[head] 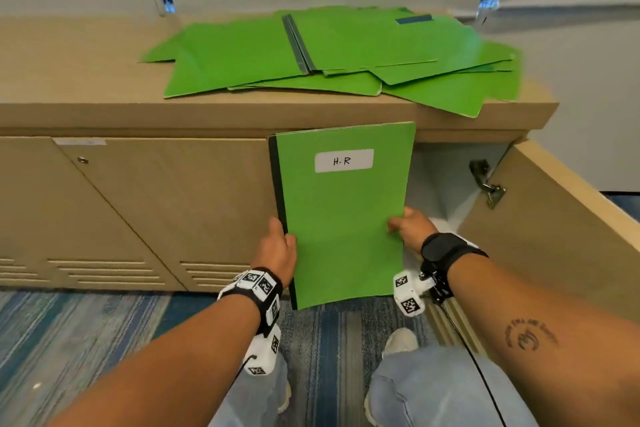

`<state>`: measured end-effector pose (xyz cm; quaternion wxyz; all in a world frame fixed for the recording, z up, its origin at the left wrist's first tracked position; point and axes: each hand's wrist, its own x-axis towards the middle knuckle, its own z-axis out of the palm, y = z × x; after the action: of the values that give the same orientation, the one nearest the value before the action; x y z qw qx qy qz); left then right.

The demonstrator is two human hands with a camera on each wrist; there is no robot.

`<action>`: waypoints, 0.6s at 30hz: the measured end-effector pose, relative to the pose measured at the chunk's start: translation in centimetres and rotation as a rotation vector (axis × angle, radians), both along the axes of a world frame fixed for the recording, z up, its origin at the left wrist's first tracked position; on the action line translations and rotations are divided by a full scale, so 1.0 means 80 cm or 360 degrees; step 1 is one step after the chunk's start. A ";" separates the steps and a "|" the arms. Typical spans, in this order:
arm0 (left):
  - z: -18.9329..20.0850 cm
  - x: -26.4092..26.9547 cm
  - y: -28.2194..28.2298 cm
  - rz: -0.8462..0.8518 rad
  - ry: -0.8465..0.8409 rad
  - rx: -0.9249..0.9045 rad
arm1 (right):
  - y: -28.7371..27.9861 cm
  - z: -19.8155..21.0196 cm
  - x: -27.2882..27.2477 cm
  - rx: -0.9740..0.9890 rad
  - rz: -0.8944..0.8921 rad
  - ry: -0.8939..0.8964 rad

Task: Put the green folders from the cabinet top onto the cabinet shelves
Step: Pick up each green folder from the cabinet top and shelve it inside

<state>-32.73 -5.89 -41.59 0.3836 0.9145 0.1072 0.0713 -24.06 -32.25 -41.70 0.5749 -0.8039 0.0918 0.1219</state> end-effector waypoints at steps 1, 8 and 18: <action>-0.010 0.010 -0.009 -0.0017 0.0038 -0.0018 | -0.010 -0.012 0.007 -0.0042 -0.0022 0.0034; -0.072 0.106 -0.050 -0.0074 0.0198 -0.0052 | -0.056 -0.082 0.068 -0.0060 -0.0174 0.0123; -0.100 0.164 -0.067 -0.0587 0.0304 0.0726 | -0.045 -0.113 0.189 -0.0159 -0.0421 -0.0026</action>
<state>-19.64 -11.26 -49.57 0.1629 0.9836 -0.0439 -0.0637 -8.96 -35.82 -50.75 0.5460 -0.8133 0.1983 0.0338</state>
